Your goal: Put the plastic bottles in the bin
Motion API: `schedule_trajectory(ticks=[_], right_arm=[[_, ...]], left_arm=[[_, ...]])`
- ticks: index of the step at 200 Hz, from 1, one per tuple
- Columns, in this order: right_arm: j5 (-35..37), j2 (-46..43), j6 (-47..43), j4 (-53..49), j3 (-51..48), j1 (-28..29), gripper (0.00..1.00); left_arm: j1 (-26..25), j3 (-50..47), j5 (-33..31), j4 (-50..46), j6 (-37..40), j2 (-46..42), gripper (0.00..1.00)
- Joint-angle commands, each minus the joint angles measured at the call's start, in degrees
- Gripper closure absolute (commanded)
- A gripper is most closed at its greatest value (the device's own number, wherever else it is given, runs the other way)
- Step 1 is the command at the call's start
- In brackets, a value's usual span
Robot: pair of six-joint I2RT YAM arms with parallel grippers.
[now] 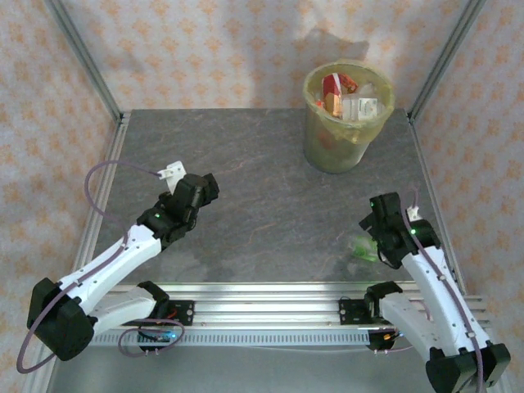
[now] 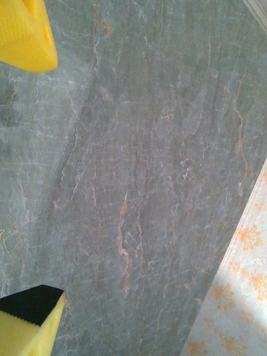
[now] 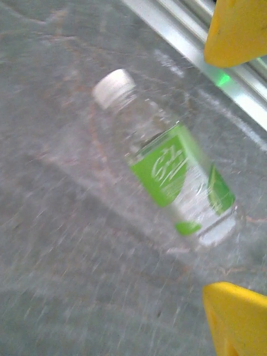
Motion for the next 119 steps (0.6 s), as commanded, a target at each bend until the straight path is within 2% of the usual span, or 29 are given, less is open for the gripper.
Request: schedule_trajectory(ticks=[1,51,93,119], right_arm=[[-3.61,-2.14,6.62,-2.85,-2.63,0.48,0.01],[-5.9,-3.47,7.41,-5.85,-4.88,0.49,0.01],[-8.24,-3.47,8.0,-2.47,-7.43,0.45,0.01],[-7.12,-3.39,8.21,-1.5,-8.14,0.49,0.01]], left_arm=[[0.48,2.64,-1.21,0.91,1.97,-0.22,0.0],[0.46,2.13,-1.44,0.96,1.89,-1.27,0.0],[0.45,2.27,-1.33,0.55,1.8,-1.36,0.0],[0.48,2.1,-1.57,0.64,1.8,-1.72,0.0]])
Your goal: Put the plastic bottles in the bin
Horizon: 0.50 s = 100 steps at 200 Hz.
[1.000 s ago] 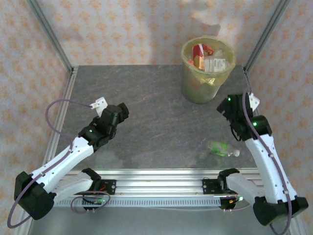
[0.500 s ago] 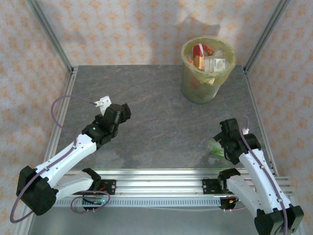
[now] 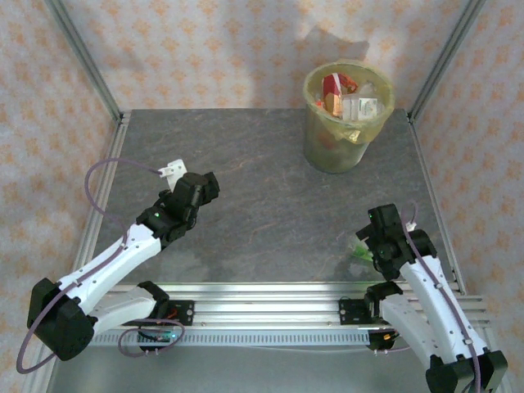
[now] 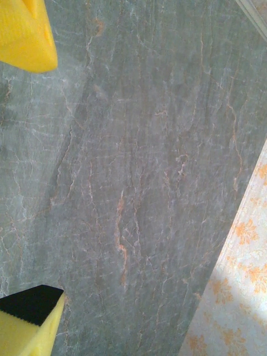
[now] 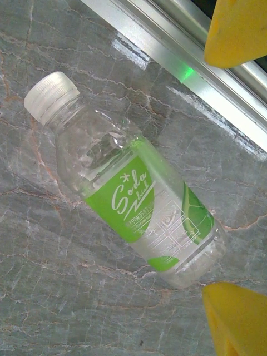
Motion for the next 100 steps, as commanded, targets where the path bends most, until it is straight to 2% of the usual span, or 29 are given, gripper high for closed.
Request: schedule_trajectory(ticks=[1,51,100], right_arm=[[-1.6,-0.08,2.46,-1.72,-2.59,0.49,0.01],[0.81,3.63,3.66,9.59,-5.42,0.49,0.01],[6.35,11.08,1.25,15.33,-3.77,0.33,0.01]], left_arm=[[0.48,1.34,-1.68,0.44,0.49,-1.54,0.0],[0.48,1.08,-0.87,0.56,-0.12,-1.1,0.0],[0.43,0.95,-0.88,0.24,-0.18,-1.8,0.0]])
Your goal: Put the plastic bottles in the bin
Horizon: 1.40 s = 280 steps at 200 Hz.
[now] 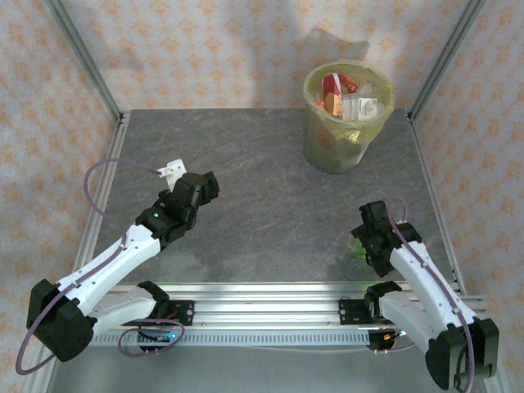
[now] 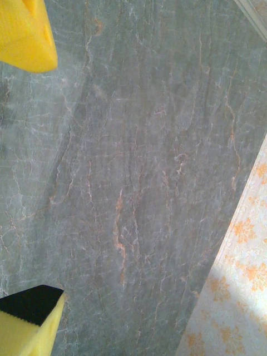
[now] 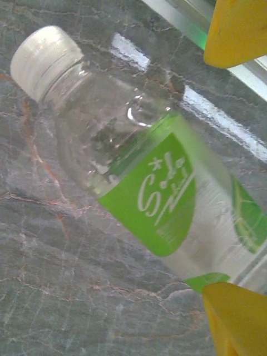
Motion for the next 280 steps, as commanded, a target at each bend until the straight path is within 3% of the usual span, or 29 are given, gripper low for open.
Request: schedule_trajectory(ticks=[1,79,166,250,280], right_arm=[[4.74,1.97,-0.82,4.63,1.06,0.21,0.01],[5.58,7.92,-4.58,17.12,0.23,-2.57,0.01],[1.59,21.12,-9.7,21.8,1.93,-3.13,0.0],[-1.14,23.63,-14.18,22.7,4.44,-3.08,0.48],[-0.9,20.07,-17.73,18.67,7.41,-2.15,0.56]], left_arm=[[0.41,0.93,-0.87,0.27,-0.22,-1.47,0.0],[0.47,0.72,-0.47,-0.06,-1.26,-1.84,0.0],[0.41,1.08,0.09,-0.33,-2.21,-1.87,0.0],[0.47,1.42,-0.01,-0.49,-2.75,-1.38,0.0],[0.44,2.19,0.14,-1.09,-2.74,-0.99,0.0]])
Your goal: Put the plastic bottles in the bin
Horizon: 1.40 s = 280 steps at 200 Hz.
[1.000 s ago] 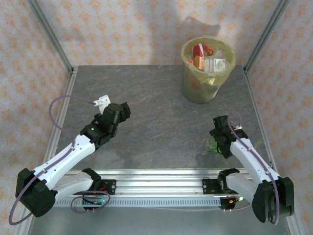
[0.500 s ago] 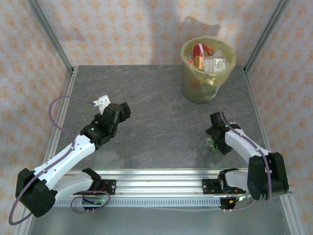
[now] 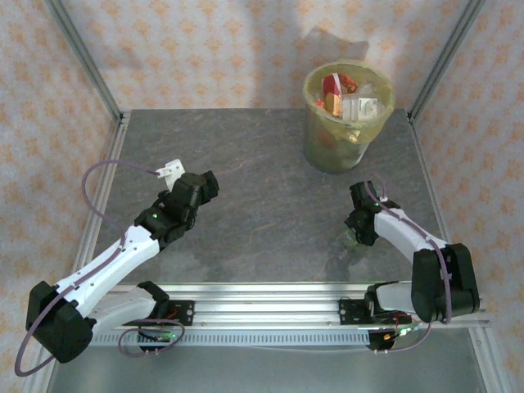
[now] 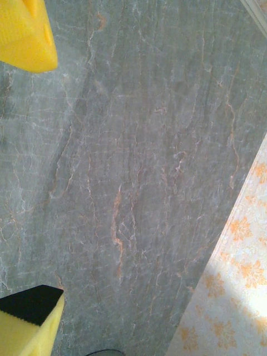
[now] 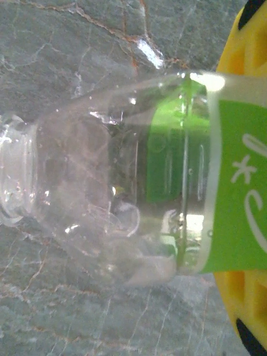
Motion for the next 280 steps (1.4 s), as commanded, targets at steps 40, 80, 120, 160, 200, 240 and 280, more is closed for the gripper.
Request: schedule_trajectory(ticks=[40,80,120,160,200,240,280], right_arm=[[4.18,-8.34,-9.71,-12.6,13.1,5.49,0.59],[7.7,-6.38,-18.92,-20.06,29.98,12.14,0.59],[9.19,2.29,-31.48,-25.95,51.5,15.31,0.59],[11.05,11.38,-41.09,-25.52,69.48,15.29,0.58],[14.47,24.73,-50.03,-26.42,87.92,15.14,0.56],[15.38,38.05,-56.63,-28.74,107.6,14.2,0.56],[16.29,45.9,-60.58,-28.91,116.52,12.47,0.54]], left_arm=[[0.48,2.84,0.44,-1.45,-1.16,0.36,0.0],[0.47,3.07,0.24,-1.78,-1.16,0.17,0.0],[0.48,3.09,0.04,-1.98,-1.21,-0.72,0.0],[0.43,3.01,0.14,-2.15,-1.6,-1.26,0.0],[0.47,3.28,0.91,-2.32,-1.95,-1.35,0.0],[0.39,2.97,1.16,-2.24,-2.31,-1.34,0.0],[0.38,2.94,1.3,-2.47,-2.26,-1.3,0.0]])
